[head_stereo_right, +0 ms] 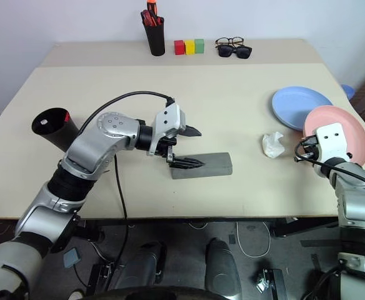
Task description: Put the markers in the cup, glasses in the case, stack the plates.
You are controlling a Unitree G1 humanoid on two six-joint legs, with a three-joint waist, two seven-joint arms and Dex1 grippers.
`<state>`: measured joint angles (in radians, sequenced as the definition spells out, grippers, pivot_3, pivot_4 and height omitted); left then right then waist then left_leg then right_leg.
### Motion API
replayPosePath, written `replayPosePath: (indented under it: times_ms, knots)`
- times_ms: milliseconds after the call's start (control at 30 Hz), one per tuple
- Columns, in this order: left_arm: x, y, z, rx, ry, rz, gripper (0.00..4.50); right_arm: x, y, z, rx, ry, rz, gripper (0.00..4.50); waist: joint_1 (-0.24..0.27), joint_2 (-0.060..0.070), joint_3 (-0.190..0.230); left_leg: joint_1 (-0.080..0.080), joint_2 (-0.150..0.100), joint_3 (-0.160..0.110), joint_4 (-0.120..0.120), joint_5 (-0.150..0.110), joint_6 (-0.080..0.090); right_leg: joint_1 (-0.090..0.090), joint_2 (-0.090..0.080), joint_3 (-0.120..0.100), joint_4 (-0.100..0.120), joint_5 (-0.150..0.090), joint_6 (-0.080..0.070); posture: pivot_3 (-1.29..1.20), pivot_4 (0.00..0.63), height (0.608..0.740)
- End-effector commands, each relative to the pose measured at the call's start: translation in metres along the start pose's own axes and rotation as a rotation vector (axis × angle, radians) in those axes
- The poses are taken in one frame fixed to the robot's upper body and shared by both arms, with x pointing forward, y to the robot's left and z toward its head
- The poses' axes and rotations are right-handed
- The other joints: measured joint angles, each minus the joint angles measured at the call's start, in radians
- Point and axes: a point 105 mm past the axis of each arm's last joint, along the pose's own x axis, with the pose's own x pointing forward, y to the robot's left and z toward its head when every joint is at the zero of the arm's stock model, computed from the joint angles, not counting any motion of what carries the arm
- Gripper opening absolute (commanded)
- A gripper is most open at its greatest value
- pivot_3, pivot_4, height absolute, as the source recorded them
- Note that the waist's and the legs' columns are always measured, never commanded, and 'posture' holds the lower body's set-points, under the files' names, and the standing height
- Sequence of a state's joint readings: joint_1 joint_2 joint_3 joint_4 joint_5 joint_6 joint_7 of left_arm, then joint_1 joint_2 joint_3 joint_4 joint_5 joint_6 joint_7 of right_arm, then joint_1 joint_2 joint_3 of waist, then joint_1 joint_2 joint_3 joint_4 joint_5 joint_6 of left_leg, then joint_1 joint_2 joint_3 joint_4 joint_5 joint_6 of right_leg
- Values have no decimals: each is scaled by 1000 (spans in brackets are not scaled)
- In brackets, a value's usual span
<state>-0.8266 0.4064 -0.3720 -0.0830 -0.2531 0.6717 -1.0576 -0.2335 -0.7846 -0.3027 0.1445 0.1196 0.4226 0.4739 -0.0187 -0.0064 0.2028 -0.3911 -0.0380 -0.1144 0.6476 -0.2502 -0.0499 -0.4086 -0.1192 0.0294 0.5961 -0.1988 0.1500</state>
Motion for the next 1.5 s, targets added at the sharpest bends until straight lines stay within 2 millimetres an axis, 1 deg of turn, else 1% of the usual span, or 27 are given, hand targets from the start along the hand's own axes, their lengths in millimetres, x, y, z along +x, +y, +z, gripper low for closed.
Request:
replayPosePath:
  times_ms: [33, 200, 300, 433, 567, 733, 800, 967, 1167, 1300, 1500]
  knots:
    - [-1, -3, 10, 28, -35, 0, 4500, -3, -11, 37, -142, -97, -14, 52, -2, 0, 0, 0, 0, 0, 0, 0, 0, 0, 0, 0, 0, 0, 0, 0, 150, 740]
    - [0, -3, 9, 26, -37, 3, 4500, 5, -18, 64, -256, -136, 31, 52, -2, 0, 0, 0, 0, 0, 0, 0, 0, 0, 0, 0, 0, 0, 0, 0, 150, 740]
    - [-1, -4, 9, 23, -39, 7, 4500, 17, -24, 75, -313, -143, 63, 52, -2, 0, 0, 0, 0, 0, 0, 0, 0, 0, 0, 0, 0, 0, 0, 0, 150, 740]
    - [-2, -5, 7, 17, -41, 20, 4500, 35, -29, 84, -377, -142, 99, 52, -3, 0, 0, 0, 0, 0, -1, 0, 0, 0, 0, 0, -1, 0, 0, 0, 150, 740]
    - [-7, -4, 5, 6, -35, 48, 4500, 51, -25, 88, -424, -131, 151, 52, -6, 0, 1, 0, 0, 0, -2, 0, 0, -1, 0, 0, -1, 0, 0, 0, 150, 740]
    - [-13, -7, 1, -12, -26, 78, 4500, 65, -10, 89, -420, -122, 213, 52, -22, 0, 1, 0, 0, 0, -2, 0, 0, -1, 0, 0, -1, 0, 0, 0, 150, 740]
    - [-14, -8, 1, -19, -24, 89, 4500, 69, -2, 86, -416, -114, 241, 52, -26, 0, 1, 0, 0, 0, -2, 0, 0, -1, 0, 0, -1, 0, 0, 0, 150, 740]
    - [-19, -8, 1, -28, -19, 109, 4500, 74, 9, 79, -401, -88, 284, 52, -27, 0, 1, 0, 0, 0, -2, 0, -1, -1, 0, 0, -1, 0, 0, 0, 150, 740]
    - [-24, -11, 3, -28, -24, 112, 4500, 75, 5, 77, -375, -76, 260, 52, -28, 1, 1, 0, 0, 0, -2, 0, -1, -1, 0, 0, -1, 0, 0, 0, 150, 740]
    - [-28, -8, 13, -54, -99, 132, 4500, 75, 5, 72, -362, -66, 261, 52, -27, 1, 1, 0, 0, 0, -2, 0, -1, -1, 0, 0, -1, 0, 0, 0, 150, 740]
    - [-36, -10, 29, -79, -203, 128, 4500, 74, 3, 68, -346, -55, 256, 52, -27, 1, 1, 0, 0, 0, -2, 1, -1, -1, 0, 0, 0, 0, 0, 0, 150, 740]
